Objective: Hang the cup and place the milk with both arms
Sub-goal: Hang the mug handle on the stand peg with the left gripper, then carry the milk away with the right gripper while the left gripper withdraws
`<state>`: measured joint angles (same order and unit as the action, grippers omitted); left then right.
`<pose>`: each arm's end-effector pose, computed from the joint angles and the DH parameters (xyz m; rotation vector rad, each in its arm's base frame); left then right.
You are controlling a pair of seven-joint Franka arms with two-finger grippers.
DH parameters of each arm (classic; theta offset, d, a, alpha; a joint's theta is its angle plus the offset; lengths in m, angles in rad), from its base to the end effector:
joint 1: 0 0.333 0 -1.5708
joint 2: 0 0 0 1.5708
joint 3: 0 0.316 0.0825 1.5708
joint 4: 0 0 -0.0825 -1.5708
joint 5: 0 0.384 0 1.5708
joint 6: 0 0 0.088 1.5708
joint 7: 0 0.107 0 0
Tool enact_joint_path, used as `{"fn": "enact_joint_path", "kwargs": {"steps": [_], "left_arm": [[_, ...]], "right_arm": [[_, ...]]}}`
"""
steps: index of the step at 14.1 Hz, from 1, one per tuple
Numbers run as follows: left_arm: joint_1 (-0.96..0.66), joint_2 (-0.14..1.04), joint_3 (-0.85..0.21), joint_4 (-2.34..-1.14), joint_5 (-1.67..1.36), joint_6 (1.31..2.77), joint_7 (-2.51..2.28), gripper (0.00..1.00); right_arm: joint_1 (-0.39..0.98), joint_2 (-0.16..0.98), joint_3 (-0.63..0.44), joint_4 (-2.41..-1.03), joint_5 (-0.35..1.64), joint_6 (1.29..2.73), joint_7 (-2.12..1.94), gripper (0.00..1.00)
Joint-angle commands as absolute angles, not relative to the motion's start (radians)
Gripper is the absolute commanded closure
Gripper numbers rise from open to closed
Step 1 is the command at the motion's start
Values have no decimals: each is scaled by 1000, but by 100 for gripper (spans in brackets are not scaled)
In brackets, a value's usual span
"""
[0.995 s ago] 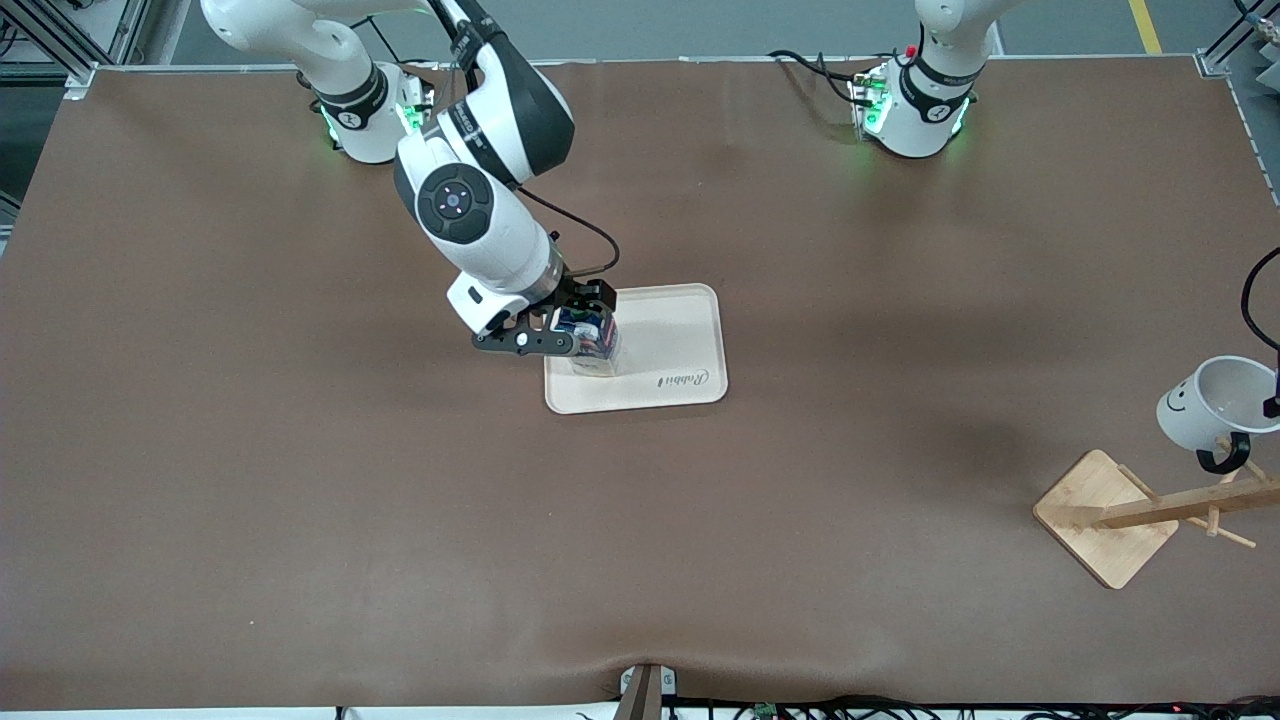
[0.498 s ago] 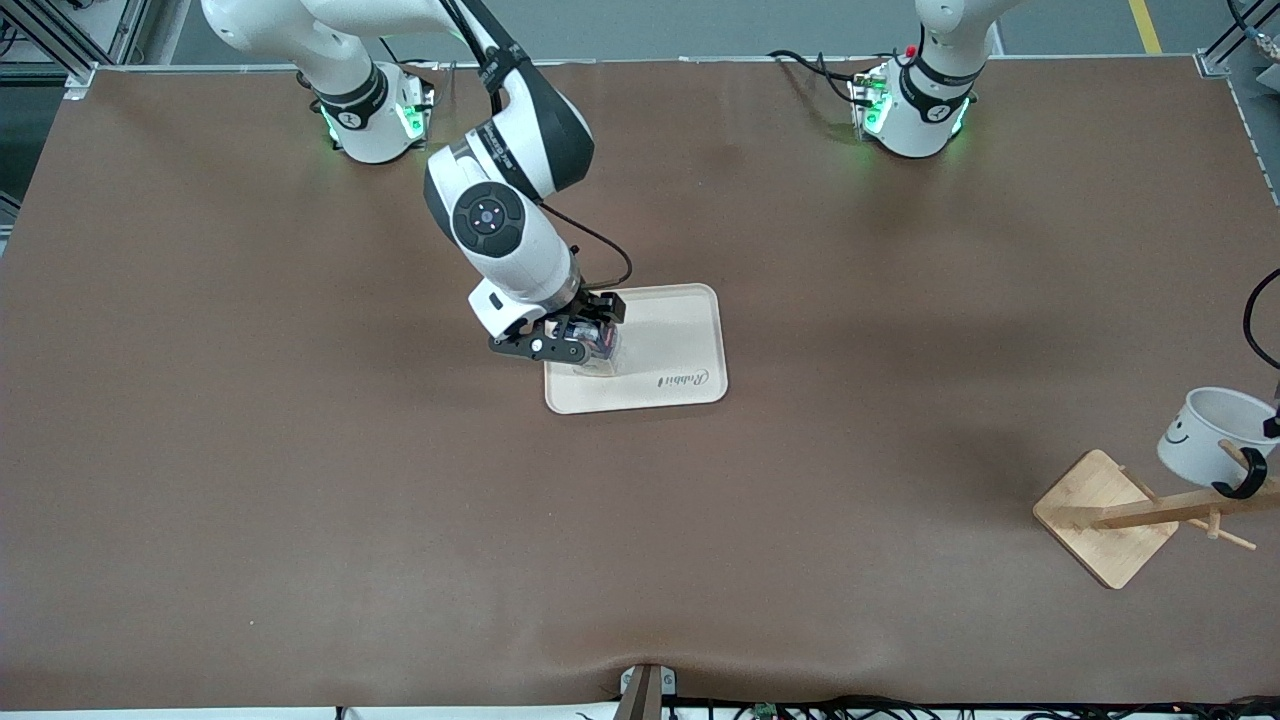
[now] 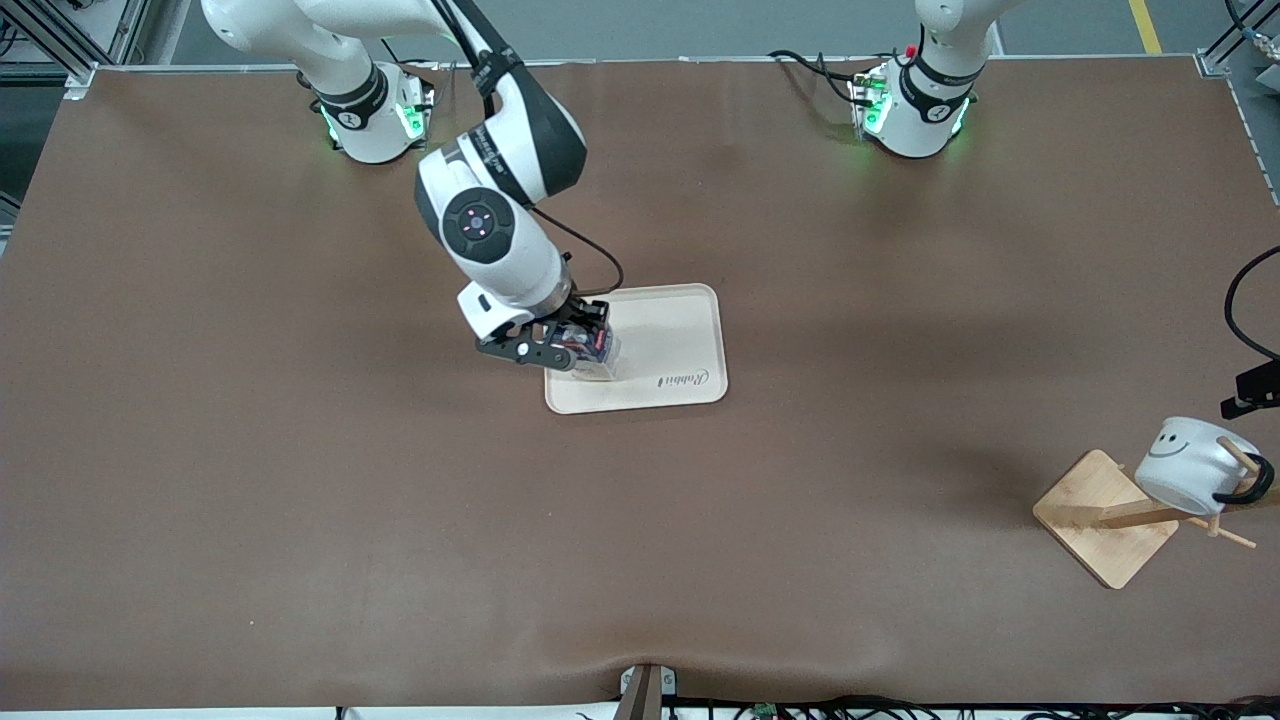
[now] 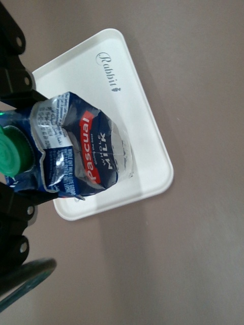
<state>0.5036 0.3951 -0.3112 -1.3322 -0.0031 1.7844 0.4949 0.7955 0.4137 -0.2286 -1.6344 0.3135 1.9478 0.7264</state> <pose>0.6603 0.1670 0.5232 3.0203 -0.4178 0.1705 0.5358 0.3852 0.3779 -2.9971 0.4125 0.2813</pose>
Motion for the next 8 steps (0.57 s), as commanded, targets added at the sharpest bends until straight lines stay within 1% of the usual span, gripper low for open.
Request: {"fn": "enact_joint_path", "kwargs": {"steps": [1,3,5,7,8], "left_arm": [[488,331,-310,-1338,-5,1679,430,0],[480,298,-330,-1338,-5,1613,333,0],[479,261,-357,-1338,-5,1563,211,0],[476,242,-393,-1338,-2,1549,114,0],[476,241,-414,-1338,0,1549,83,0]], "right_arm": [[695,405,-219,-1508,330,1774,733,100],[629,402,-219,-1493,327,1705,671,100],[553,400,-225,-1497,318,1632,519,100],[456,402,-225,-1511,289,1620,383,100],[412,403,-225,-1522,237,1618,305,100]]}}
